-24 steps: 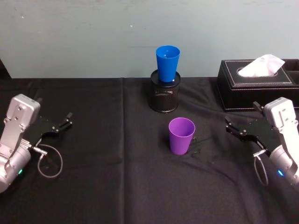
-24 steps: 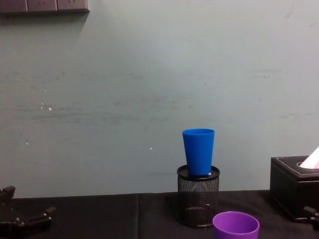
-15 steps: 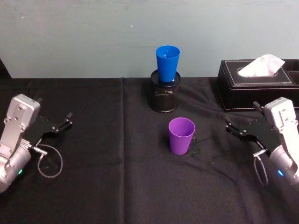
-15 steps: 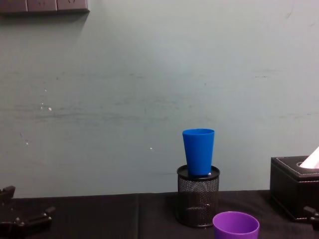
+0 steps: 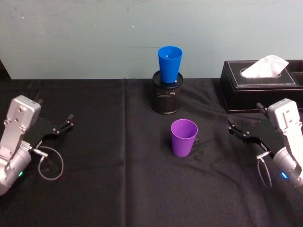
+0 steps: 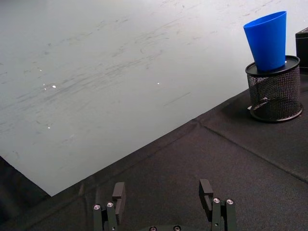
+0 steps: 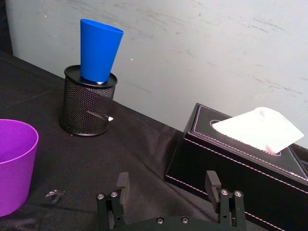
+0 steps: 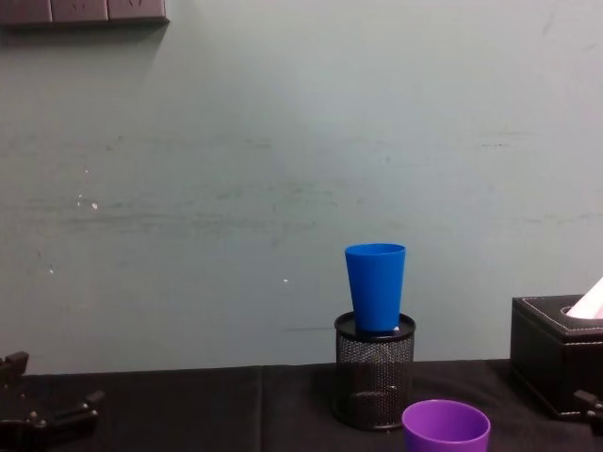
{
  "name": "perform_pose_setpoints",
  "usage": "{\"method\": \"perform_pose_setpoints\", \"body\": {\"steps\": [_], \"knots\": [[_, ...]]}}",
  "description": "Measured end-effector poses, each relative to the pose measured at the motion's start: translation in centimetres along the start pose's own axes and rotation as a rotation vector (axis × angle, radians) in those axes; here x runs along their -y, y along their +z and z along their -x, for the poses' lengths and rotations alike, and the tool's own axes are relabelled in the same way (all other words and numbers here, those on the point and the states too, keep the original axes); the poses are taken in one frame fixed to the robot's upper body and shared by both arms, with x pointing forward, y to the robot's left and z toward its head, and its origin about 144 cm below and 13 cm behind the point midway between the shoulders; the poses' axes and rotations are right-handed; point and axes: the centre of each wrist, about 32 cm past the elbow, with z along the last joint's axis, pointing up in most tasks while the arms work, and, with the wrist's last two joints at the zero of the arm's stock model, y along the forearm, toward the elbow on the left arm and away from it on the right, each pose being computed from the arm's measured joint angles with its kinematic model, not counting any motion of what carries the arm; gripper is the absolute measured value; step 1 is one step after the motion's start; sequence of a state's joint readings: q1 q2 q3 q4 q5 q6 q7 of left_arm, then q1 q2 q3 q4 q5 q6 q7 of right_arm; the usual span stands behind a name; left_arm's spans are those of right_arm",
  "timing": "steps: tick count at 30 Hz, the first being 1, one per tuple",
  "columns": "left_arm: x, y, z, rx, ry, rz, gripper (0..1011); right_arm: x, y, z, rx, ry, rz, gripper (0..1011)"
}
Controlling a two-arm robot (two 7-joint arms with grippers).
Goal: Pick up one cup with a gripper and tap it against the other cup.
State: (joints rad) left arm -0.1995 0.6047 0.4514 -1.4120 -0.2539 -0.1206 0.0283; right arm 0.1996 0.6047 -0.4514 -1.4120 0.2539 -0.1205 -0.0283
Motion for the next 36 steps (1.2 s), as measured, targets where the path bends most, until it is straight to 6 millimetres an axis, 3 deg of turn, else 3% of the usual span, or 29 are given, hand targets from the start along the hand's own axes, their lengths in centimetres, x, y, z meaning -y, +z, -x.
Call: {"method": "perform_pose_setpoints", "body": {"steps": [20, 24, 32, 36], "knots": [[0.0, 0.0, 0.0, 0.000, 0.000, 0.000, 1000, 0.0, 0.0, 0.0, 0.000, 0.000, 0.000, 1003], [0.0, 0.0, 0.0, 0.000, 0.000, 0.000, 1000, 0.2, -0.1, 0.0, -0.014, 0.097, -0.009, 1003], [0.0, 0.0, 0.0, 0.000, 0.000, 0.000, 1000, 0.3, -1.3, 0.5, -0.225, 0.399, -0.069, 1003], [0.0, 0.0, 0.0, 0.000, 0.000, 0.000, 1000, -0.1, -1.6, 0.9, -0.282, 0.455, -0.093, 1003]]}}
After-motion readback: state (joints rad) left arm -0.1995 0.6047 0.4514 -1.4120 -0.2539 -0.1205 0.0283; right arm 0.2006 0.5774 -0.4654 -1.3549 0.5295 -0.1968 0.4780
